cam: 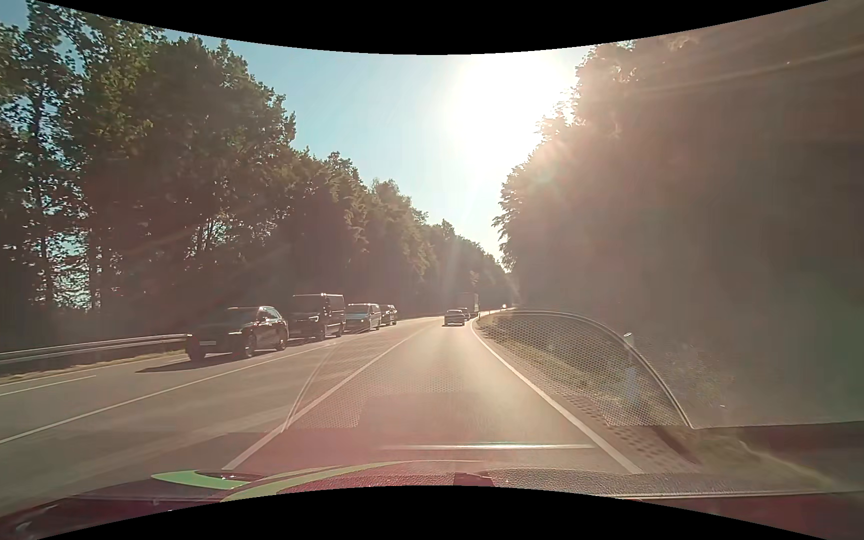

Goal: Follow the waypoints while adhering to traffic rules and regulations

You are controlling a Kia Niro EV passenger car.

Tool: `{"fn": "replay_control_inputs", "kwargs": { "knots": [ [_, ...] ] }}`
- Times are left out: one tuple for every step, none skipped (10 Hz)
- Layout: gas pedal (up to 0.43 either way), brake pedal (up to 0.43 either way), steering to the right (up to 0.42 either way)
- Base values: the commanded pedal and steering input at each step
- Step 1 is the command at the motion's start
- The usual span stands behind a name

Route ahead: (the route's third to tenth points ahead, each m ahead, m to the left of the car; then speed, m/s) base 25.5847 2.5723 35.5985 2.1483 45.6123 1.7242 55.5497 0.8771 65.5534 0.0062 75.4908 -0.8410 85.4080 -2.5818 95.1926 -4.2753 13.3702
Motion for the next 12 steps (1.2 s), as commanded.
{"fn": "replay_control_inputs", "kwargs": {
  "knots": [
    [0.339, 0.0, 0.002],
    [0.339, 0.0, 0.002],
    [0.331, 0.0, 0.005],
    [0.319, 0.0, 0.009],
    [0.319, 0.0, 0.008],
    [0.319, 0.0, 0.005],
    [0.311, 0.0, 0.003],
    [0.311, 0.0, 0.001],
    [0.311, 0.0, 0.002],
    [0.311, 0.0, 0.002],
    [0.311, 0.0, 0.002],
    [0.299, 0.0, 0.002]
  ]
}}
